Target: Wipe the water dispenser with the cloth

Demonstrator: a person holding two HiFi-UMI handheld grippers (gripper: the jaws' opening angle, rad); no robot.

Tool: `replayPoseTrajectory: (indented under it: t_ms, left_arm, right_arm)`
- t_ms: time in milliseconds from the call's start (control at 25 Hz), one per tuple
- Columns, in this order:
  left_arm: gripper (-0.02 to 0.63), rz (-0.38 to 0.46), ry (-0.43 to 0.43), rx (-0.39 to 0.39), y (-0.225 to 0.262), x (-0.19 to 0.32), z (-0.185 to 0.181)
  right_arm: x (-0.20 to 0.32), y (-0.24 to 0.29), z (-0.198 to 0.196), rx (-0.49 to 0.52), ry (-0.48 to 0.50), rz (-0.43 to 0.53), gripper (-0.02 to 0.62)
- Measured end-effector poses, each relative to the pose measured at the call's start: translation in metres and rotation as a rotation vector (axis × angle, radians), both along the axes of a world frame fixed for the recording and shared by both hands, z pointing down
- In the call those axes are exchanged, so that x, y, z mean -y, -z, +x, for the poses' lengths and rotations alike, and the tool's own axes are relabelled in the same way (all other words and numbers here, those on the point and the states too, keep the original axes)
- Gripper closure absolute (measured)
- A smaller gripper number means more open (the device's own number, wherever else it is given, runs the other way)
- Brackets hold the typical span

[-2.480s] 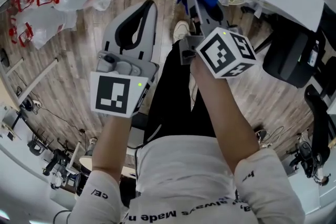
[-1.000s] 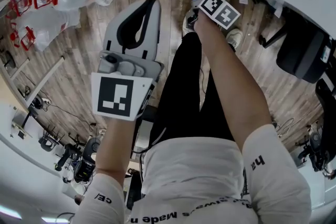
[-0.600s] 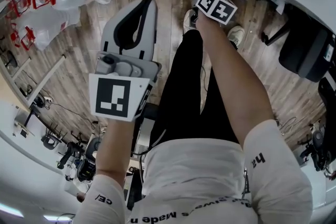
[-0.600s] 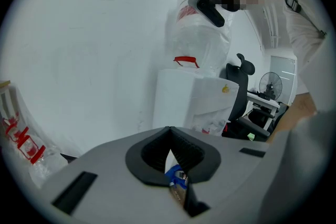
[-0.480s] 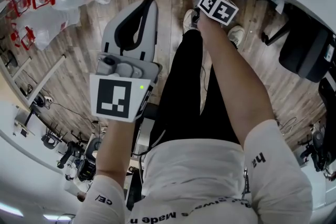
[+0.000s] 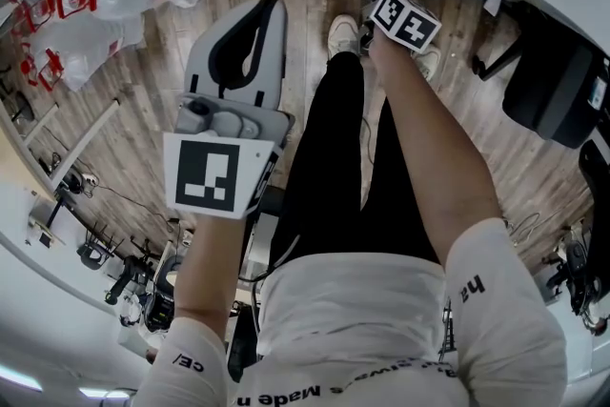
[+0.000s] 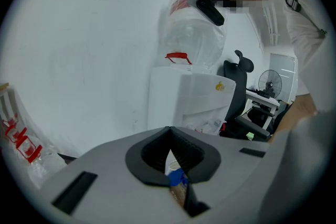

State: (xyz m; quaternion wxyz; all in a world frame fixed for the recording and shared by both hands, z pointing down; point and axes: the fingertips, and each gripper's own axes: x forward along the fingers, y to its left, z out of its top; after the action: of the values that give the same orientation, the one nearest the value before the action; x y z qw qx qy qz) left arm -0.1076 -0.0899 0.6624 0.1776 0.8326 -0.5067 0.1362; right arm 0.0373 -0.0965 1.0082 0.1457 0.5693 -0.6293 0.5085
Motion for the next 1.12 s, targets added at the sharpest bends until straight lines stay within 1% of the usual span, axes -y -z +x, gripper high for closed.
replayPoseTrajectory:
  t_ms: [160, 400, 680, 840, 1040, 1120]
  left_arm:
    - [0.588, -0.013, 0.007, 0.005, -0.002, 0.000, 0.011]
    - [0.588, 0.010, -0.009, -0.017, -0.003, -0.001, 0.033]
    - [0.588, 0.014, -0.004, -0.035, 0.003, -0.004, 0.047]
    - [0.588, 0.002, -0.003, -0.029, 0.003, -0.008, 0.049]
    - [0.588, 0.017, 0.001, -0.030, 0.003, -0.011, 0.043]
    - [0.588, 0.015, -0.001, -0.025, 0.003, -0.012, 0.041]
  right_arm:
    - [-0.004, 0.000, 0.021, -0.021, 0.004, -0.006, 0.519]
    - [-0.010, -0.006, 0.059, -0.052, -0.018, -0.018, 0.520]
    - [-0.009, 0.000, 0.121, -0.122, -0.049, -0.022, 0.520]
    - [-0.004, 0.001, 0.150, -0.167, -0.039, -0.020, 0.520]
    - [0.008, 0.004, 0.179, -0.208, -0.057, -0.002, 0.520]
    - [0.011, 0.003, 0.189, -0.214, -0.068, -0.018, 0.522]
